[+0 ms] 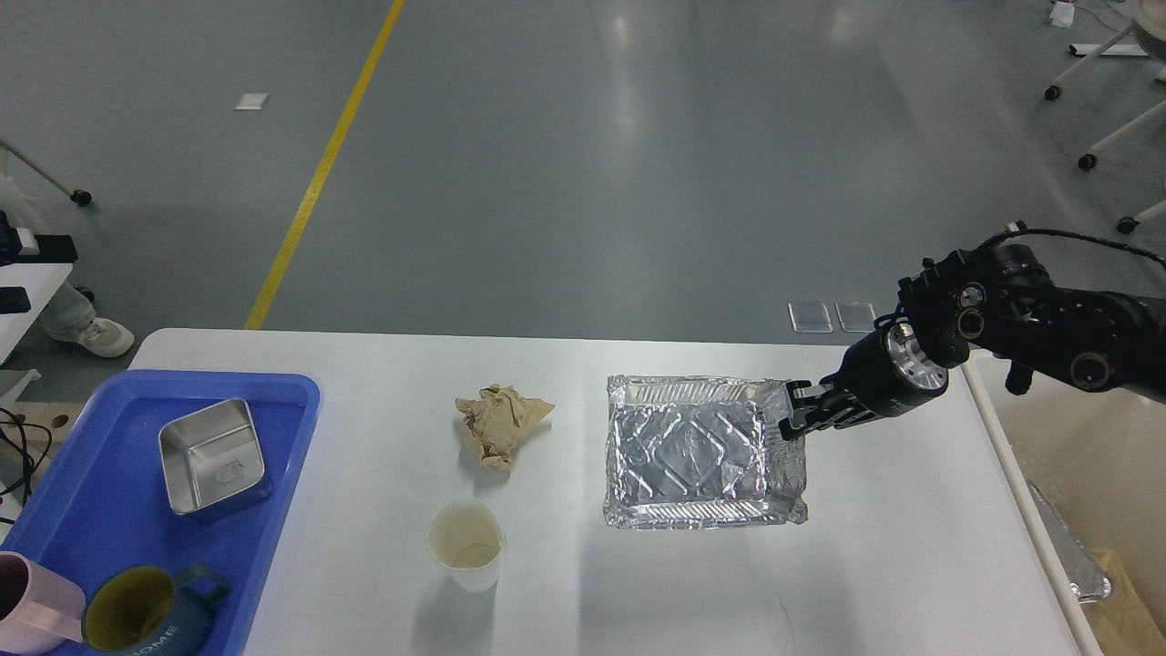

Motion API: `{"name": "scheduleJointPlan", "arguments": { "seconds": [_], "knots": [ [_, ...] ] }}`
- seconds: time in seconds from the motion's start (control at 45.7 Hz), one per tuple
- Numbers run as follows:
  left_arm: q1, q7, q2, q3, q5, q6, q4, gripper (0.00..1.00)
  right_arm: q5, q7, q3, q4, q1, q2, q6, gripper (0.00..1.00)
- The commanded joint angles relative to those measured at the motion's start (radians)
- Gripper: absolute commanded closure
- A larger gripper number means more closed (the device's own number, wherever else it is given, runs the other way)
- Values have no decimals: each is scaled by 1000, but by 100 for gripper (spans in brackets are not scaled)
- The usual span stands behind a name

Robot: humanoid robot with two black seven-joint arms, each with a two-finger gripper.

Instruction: Tidy desktop

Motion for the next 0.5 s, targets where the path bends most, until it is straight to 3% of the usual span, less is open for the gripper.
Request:
{"name": "scheduleJointPlan", "arguments": {
  "seconds": [0.0, 0.109, 0.197, 0.372, 0.481],
  "knots": [
    [-20, 17, -2, 7, 0, 0, -12, 3, 0, 0, 6, -2, -3, -3, 0, 100],
    [-9, 57, -31, 10, 29, 0, -10, 3, 0, 0, 8, 0, -6, -3, 0, 100],
    [-8, 106, -147, 12, 93, 0, -6, 3, 0, 0, 6, 0, -8, -4, 0, 100],
    [12, 163, -308, 13, 152, 0, -7, 4, 1, 0, 8, 0, -8, -13, 0, 100],
    [26, 227, -402, 13, 152, 0, -7, 4, 0, 0, 8, 0, -9, -13, 0, 100]
  ]
}}
